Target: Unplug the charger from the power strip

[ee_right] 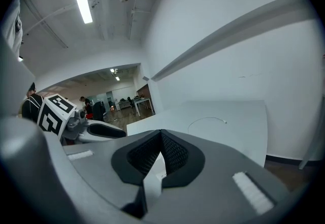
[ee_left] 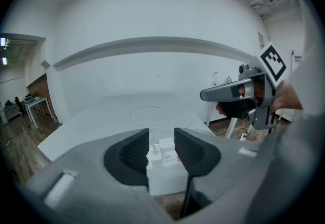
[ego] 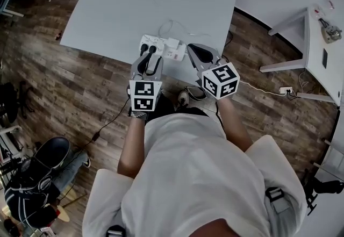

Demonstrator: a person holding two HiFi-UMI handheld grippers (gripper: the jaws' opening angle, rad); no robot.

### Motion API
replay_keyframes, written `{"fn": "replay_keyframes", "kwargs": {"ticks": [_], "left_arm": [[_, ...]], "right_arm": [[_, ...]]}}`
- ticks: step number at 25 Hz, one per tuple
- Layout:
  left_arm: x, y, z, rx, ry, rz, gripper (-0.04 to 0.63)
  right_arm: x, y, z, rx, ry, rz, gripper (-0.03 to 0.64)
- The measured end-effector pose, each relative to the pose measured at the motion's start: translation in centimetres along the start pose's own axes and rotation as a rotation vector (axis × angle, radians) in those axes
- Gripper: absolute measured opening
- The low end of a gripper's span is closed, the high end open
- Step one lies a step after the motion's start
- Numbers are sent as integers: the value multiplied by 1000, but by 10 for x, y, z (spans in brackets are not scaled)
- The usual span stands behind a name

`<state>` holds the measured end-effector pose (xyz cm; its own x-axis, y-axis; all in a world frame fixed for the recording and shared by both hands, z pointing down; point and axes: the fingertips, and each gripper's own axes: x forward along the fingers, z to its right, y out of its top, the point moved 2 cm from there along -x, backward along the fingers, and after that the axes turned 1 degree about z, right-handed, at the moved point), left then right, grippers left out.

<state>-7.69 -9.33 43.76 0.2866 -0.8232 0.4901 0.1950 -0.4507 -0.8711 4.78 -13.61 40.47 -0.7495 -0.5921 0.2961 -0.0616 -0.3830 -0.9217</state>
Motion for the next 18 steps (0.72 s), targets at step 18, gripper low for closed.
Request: {"fn": "replay_keyframes", "kwargs": {"ticks": [18], "left_arm": [[80,-55,-19,-15,-54,-167,181]], "right_arm": [[60,-100,21,18,11,-225,2]]}}
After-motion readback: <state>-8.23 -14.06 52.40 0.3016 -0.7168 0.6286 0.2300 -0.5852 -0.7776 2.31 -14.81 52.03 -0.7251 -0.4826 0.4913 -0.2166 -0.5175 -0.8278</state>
